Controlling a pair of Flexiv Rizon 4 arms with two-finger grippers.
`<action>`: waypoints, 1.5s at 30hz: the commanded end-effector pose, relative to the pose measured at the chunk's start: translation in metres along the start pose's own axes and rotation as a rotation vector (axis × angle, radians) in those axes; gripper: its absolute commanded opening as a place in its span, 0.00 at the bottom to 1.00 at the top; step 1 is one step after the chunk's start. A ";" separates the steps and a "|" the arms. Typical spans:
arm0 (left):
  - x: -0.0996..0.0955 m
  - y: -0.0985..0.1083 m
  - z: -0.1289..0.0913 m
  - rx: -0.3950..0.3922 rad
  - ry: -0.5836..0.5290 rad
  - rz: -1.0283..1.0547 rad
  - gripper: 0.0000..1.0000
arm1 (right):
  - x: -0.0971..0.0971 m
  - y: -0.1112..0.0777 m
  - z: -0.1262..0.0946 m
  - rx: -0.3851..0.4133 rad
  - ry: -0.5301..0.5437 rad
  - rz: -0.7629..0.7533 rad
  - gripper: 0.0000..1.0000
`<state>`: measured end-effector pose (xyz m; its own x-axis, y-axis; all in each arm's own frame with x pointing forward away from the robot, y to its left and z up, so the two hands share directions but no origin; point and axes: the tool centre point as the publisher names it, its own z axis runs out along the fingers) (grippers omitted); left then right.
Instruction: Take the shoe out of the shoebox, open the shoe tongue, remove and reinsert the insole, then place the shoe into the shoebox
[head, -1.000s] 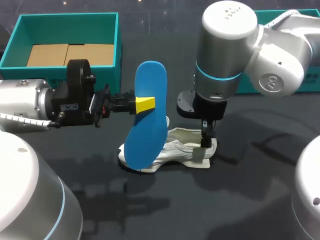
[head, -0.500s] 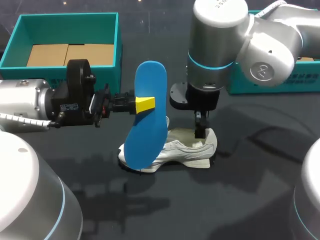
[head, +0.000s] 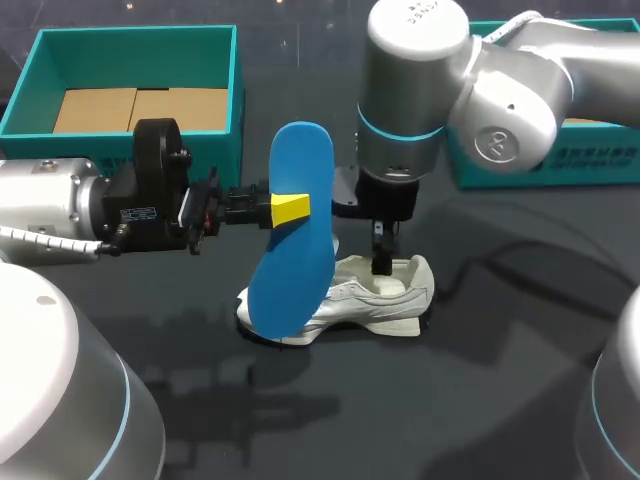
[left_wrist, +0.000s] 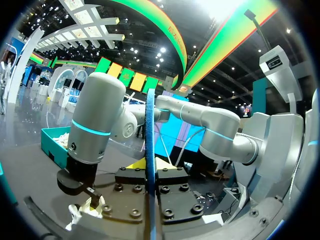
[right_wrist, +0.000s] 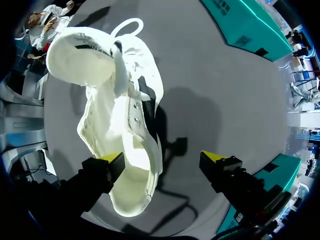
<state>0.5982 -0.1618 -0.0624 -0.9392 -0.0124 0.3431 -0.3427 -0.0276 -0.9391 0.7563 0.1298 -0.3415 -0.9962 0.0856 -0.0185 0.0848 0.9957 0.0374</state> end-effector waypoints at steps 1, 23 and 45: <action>0.001 0.002 0.001 0.003 -0.003 0.000 0.00 | -0.002 0.003 0.005 0.003 0.003 0.000 1.00; 0.001 0.002 0.001 0.003 -0.003 0.000 0.00 | -0.004 0.020 0.026 0.036 0.023 -0.015 1.00; 0.001 0.002 0.001 0.003 -0.003 0.000 0.00 | 0.007 0.020 0.049 0.007 0.083 -0.008 0.00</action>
<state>0.5982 -0.1617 -0.0625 -0.9392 -0.0123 0.3430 -0.3426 -0.0280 -0.9391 0.7515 0.1491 -0.3877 -0.9953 0.0756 0.0612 0.0778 0.9963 0.0356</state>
